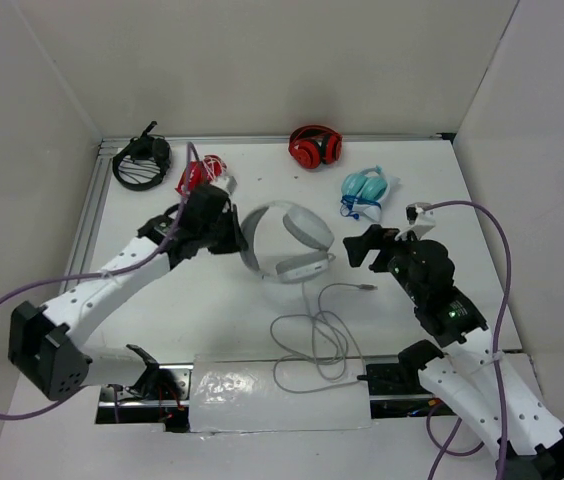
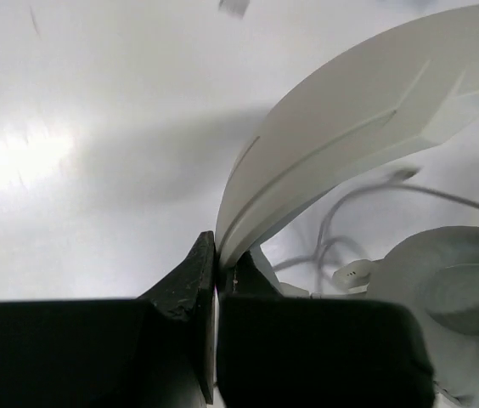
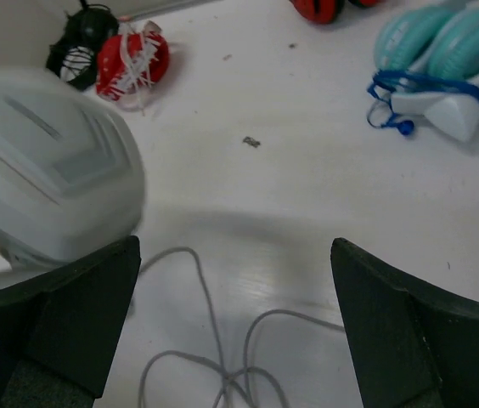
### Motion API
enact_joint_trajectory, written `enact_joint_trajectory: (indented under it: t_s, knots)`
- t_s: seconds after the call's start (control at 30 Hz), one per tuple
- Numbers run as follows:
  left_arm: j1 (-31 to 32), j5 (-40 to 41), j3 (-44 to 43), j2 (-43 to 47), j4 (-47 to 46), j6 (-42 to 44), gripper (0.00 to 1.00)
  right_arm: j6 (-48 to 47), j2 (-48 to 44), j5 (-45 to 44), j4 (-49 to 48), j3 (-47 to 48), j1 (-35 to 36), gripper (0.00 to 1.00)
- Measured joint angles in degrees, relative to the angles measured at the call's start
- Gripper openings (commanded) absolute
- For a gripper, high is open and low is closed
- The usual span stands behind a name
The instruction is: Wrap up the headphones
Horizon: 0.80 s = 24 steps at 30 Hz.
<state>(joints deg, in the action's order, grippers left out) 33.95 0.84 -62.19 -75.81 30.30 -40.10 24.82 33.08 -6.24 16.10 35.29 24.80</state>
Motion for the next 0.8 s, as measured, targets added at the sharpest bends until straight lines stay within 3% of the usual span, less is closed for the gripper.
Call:
enact_joint_trajectory:
  t_s: [0.17, 0.33, 0.6, 0.8]
  knots:
    - [0.0, 5.0, -13.2, 6.8, 0.7, 3.5, 0.0, -4.6, -2.1, 6.2, -7.8, -3.3, 1.1, 1.0]
    - [0.0, 7.5, -26.7, 7.6, 2.3, 5.9, 0.0, -9.8, -0.2, 11.6, -15.5, -5.3, 1.1, 1.0]
    - [0.0, 6.1, -40.6, 5.4, 4.1, 9.6, 0.0, -15.3, 8.9, 22.4, -30.6, -9.6, 1.3, 1.0]
    - [0.0, 3.7, -48.0, 3.6, 4.5, 10.4, 0.0, -16.4, 12.0, 24.0, -40.1, -12.9, 2.7, 1.0]
